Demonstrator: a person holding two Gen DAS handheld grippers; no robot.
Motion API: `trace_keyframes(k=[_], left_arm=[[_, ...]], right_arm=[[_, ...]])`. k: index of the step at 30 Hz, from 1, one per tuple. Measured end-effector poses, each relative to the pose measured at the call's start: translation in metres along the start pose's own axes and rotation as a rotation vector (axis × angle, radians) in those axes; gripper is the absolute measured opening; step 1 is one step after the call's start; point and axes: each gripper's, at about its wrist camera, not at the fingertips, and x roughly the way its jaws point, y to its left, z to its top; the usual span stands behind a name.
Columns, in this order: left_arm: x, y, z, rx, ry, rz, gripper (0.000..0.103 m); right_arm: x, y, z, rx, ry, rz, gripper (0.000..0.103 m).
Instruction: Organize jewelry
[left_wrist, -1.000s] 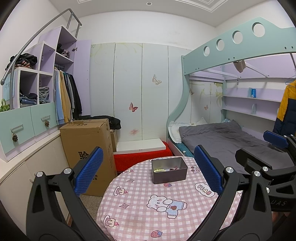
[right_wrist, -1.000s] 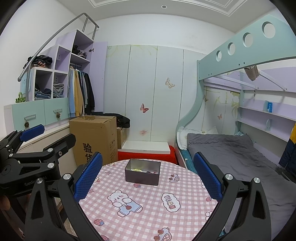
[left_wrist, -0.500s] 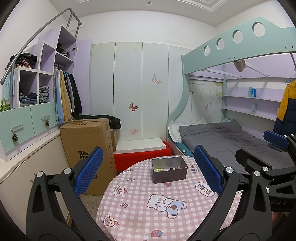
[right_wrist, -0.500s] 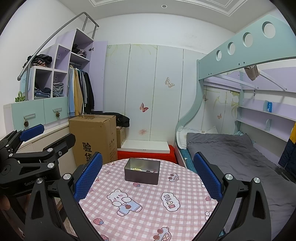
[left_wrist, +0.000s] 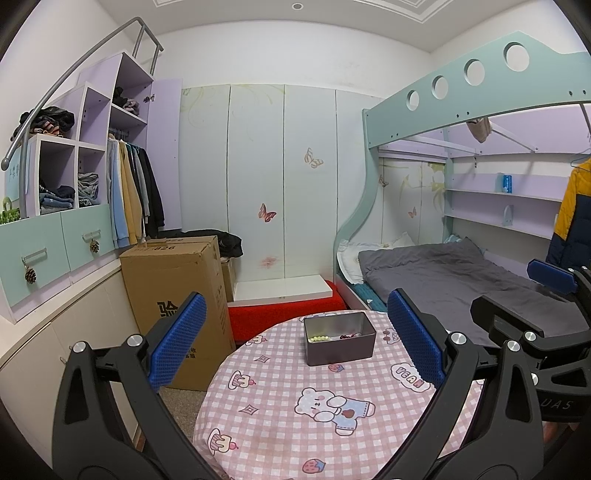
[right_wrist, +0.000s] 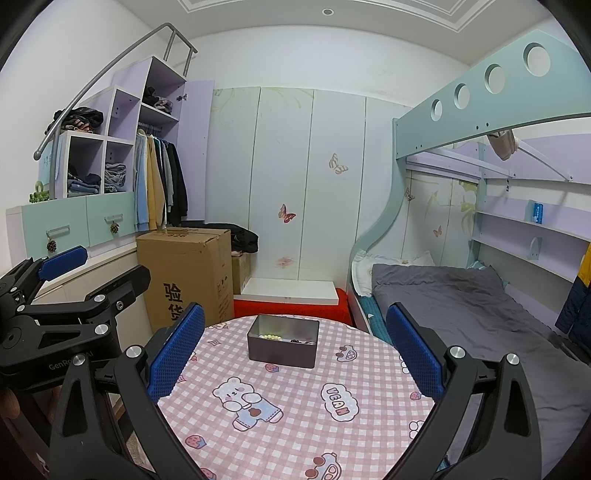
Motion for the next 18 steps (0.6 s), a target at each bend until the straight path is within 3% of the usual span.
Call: trace_keyframes(k=[18], left_arm=[[0.0016,0.0039,0.0002,0.004,0.007,0.000,0.096]], right_arm=[[0.0048,-0.0064,-0.0036,0.003,0.013,-0.008,0.095]])
